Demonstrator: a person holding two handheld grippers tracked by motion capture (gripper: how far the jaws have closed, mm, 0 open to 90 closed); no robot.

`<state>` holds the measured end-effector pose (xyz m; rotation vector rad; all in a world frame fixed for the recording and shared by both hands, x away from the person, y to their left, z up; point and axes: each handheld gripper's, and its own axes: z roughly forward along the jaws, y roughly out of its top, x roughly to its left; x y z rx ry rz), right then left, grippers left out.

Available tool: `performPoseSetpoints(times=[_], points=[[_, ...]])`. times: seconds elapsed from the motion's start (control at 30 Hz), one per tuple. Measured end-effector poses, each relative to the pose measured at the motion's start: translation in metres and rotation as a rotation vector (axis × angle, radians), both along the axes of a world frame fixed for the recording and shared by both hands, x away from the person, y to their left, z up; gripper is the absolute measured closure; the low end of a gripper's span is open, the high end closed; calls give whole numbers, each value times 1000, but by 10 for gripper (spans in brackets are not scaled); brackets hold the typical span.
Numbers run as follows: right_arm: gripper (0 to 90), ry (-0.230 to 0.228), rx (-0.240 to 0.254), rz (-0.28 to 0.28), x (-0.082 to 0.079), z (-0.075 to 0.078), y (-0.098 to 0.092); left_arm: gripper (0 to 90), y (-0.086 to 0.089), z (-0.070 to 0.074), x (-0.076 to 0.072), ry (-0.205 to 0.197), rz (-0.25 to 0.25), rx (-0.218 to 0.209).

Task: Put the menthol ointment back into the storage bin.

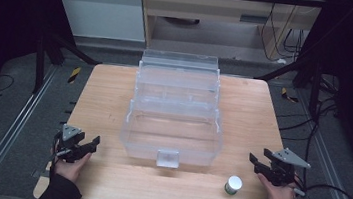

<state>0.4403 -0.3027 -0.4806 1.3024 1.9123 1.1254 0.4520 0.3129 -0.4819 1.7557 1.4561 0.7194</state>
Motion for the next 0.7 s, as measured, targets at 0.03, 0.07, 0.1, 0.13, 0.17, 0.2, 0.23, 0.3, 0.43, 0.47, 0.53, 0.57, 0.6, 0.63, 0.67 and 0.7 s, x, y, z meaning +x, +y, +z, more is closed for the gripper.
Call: performPoseSetpoints(times=[0.03,0.07,0.1,0.13,0.17,0.2,0.23,0.3,0.43,0.47,0.53,0.57,0.6,0.63,0.67,0.7], points=[[411,3,-8,4,0,0,1,365,0,0,0,3,-1,3],[410,10,-10,9,-1,1,1,361,0,-1,0,7,-4,6],[410,10,-10,9,-1,1,1,361,0,-1,0,7,-4,6],[412,16,-15,15,-2,1,3,360,-1,-1,-1,9,-7,4],[411,23,-16,24,-3,2,3,359,-1,-1,-1,7,-10,2],[413,13,-30,28,-3,3,4,358,-1,-1,-1,6,-13,1],[408,9,-34,32,-4,5,4,357,-1,-1,-1,6,-13,1],[394,14,-36,42,-4,7,5,356,-1,-1,-1,6,-21,1],[392,12,-71,88,-1,14,8,353,-3,-2,-1,10,-36,-2],[380,28,-58,108,0,16,9,353,-3,-2,0,12,-38,0],[374,41,-69,135,2,19,11,353,-4,-3,0,18,-42,3],[373,46,-76,143,3,20,12,354,-4,-3,0,16,-42,2],[369,50,-77,151,4,22,13,354,-3,-2,0,15,-42,1],[369,54,-77,158,5,24,13,355,-3,-2,0,14,-41,2],[369,54,-78,164,6,27,14,355,-3,-2,0,14,-40,0],[364,55,-81,167,6,30,15,355,-3,-2,0,14,-39,-1]])
